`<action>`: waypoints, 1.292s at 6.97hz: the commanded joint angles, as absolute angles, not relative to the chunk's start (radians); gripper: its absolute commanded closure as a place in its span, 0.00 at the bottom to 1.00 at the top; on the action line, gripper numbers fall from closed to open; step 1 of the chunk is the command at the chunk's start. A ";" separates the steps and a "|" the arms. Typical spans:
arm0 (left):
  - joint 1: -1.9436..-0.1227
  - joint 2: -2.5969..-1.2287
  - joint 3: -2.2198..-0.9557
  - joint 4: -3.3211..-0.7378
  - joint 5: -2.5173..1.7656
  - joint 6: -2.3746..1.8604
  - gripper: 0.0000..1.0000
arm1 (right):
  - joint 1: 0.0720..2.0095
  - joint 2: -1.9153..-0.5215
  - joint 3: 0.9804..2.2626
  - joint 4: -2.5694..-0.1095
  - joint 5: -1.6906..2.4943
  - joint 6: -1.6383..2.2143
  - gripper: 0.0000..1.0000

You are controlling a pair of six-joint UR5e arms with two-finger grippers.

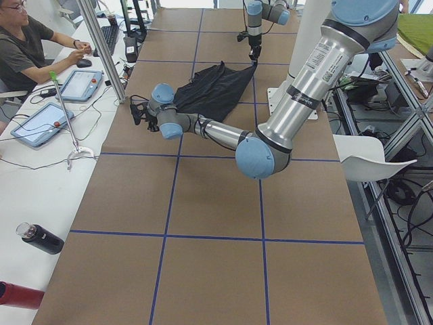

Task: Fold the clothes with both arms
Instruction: 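Drag the shirt toward the robot and rotate it with the right gripper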

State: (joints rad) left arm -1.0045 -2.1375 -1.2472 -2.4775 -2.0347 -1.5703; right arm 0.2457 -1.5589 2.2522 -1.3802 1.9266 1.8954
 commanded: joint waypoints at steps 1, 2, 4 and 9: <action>-1.003 -2.128 -1.297 -2.477 -2.083 -1.610 0.54 | 0.113 -1.595 2.289 -1.379 1.927 1.939 1.00; -1.002 -2.128 -1.304 -2.477 -2.092 -1.646 0.54 | 0.082 -1.594 2.305 -1.379 1.927 1.954 0.52; -0.997 -2.106 -1.347 -2.479 -2.095 -1.663 0.54 | 0.101 -1.600 2.324 -1.379 1.930 1.977 0.00; -0.783 -1.900 -1.652 -2.476 -2.019 -1.833 0.44 | 0.363 -1.525 2.304 -1.382 2.011 1.967 0.00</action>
State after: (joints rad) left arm -0.8558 -1.9513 -1.5909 -2.4781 -2.0686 -1.7978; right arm 0.2918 -1.5687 2.3275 -1.3819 2.0076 1.9729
